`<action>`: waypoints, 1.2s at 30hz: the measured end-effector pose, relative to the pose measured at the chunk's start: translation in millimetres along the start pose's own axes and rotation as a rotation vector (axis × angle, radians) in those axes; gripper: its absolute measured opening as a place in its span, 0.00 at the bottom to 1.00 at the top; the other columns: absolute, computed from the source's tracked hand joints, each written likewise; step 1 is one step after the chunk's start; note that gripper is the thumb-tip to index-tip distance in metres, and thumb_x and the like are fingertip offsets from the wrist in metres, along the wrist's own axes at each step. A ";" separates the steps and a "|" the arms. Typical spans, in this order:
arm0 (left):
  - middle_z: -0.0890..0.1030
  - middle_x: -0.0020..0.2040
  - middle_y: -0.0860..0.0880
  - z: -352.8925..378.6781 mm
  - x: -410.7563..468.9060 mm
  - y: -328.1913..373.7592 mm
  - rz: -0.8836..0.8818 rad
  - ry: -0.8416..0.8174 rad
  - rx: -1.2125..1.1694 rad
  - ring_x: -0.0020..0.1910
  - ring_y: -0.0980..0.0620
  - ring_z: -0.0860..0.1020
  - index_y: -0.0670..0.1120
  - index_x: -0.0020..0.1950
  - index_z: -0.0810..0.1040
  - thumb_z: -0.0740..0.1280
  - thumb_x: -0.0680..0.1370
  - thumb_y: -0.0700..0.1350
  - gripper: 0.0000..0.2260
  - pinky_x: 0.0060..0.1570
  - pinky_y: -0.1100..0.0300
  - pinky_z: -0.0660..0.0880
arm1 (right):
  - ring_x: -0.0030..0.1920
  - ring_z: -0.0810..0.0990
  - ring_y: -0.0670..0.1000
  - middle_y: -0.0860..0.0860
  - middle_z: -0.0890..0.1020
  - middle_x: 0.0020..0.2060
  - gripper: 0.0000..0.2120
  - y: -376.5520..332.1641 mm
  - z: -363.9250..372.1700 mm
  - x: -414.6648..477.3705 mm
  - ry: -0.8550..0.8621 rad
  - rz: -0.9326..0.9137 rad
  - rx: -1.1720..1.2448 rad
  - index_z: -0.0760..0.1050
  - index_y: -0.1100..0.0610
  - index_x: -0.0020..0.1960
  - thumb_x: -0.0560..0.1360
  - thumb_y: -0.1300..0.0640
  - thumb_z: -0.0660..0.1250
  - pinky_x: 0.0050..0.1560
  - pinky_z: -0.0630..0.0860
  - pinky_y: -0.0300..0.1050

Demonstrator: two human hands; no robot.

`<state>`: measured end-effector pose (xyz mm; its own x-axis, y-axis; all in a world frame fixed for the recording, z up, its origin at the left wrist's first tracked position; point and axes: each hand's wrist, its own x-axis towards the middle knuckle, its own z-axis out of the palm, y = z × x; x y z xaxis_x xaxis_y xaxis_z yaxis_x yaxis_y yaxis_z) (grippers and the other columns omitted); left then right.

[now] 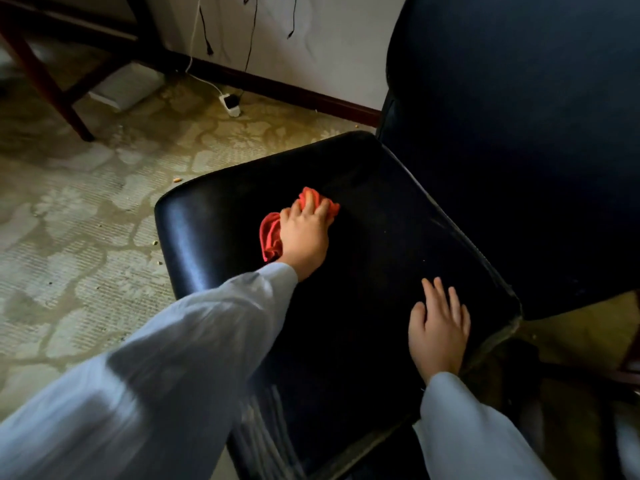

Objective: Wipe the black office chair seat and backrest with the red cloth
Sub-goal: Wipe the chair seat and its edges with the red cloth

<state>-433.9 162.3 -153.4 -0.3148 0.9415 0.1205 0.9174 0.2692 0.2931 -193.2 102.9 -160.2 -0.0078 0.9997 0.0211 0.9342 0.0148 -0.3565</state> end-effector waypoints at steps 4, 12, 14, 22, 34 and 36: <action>0.77 0.63 0.42 3.1 -54.2 31.8 0.388 -0.030 -0.086 0.56 0.42 0.78 0.50 0.58 0.79 0.53 0.75 0.54 0.21 0.52 0.51 0.73 | 0.74 0.58 0.50 0.49 0.67 0.71 0.26 0.8 -1.0 -1.5 0.051 -0.012 0.127 0.68 0.53 0.70 0.74 0.53 0.47 0.73 0.47 0.48; 0.76 0.64 0.53 -33.8 -117.3 46.0 0.739 -0.405 -0.593 0.63 0.58 0.74 0.51 0.63 0.75 0.58 0.80 0.49 0.14 0.65 0.61 0.69 | 0.69 0.68 0.52 0.51 0.74 0.66 0.21 6.6 -4.1 -9.8 0.164 0.016 0.436 0.74 0.57 0.64 0.75 0.58 0.53 0.70 0.59 0.49; 0.77 0.60 0.59 -50.2 -102.6 44.0 0.551 -0.334 -0.868 0.60 0.69 0.72 0.53 0.62 0.75 0.59 0.80 0.43 0.12 0.62 0.70 0.67 | 0.68 0.68 0.52 0.51 0.74 0.66 0.21 5.5 -6.0 -9.6 0.164 0.046 0.464 0.74 0.57 0.65 0.75 0.58 0.54 0.68 0.59 0.44; 0.76 0.62 0.48 -49.5 47.1 4.7 0.043 0.116 -0.529 0.59 0.48 0.75 0.47 0.65 0.74 0.58 0.81 0.47 0.14 0.60 0.55 0.72 | 0.69 0.65 0.47 0.48 0.72 0.67 0.23 5.7 -6.8 -10.9 0.165 0.112 0.463 0.71 0.54 0.66 0.75 0.54 0.50 0.71 0.57 0.48; 0.72 0.66 0.42 26.0 49.4 52.8 0.079 0.090 -0.084 0.68 0.42 0.67 0.44 0.65 0.72 0.56 0.81 0.49 0.16 0.59 0.51 0.69 | 0.67 0.70 0.49 0.49 0.75 0.65 0.21 7.4 3.4 -6.5 0.197 0.006 0.388 0.74 0.55 0.65 0.75 0.55 0.52 0.69 0.55 0.45; 0.79 0.59 0.42 25.3 15.3 70.2 0.236 0.135 -0.143 0.61 0.41 0.76 0.44 0.58 0.78 0.58 0.77 0.50 0.16 0.52 0.53 0.76 | 0.66 0.71 0.51 0.51 0.76 0.64 0.21 7.0 4.3 -6.3 0.249 0.023 0.394 0.74 0.56 0.64 0.75 0.55 0.52 0.68 0.56 0.46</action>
<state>-368.1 200.7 -155.0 -0.1356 0.9367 0.3228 0.9283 0.0062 0.3718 -188.2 96.8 -166.8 0.1427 0.9661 0.2153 0.7261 0.0457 -0.6861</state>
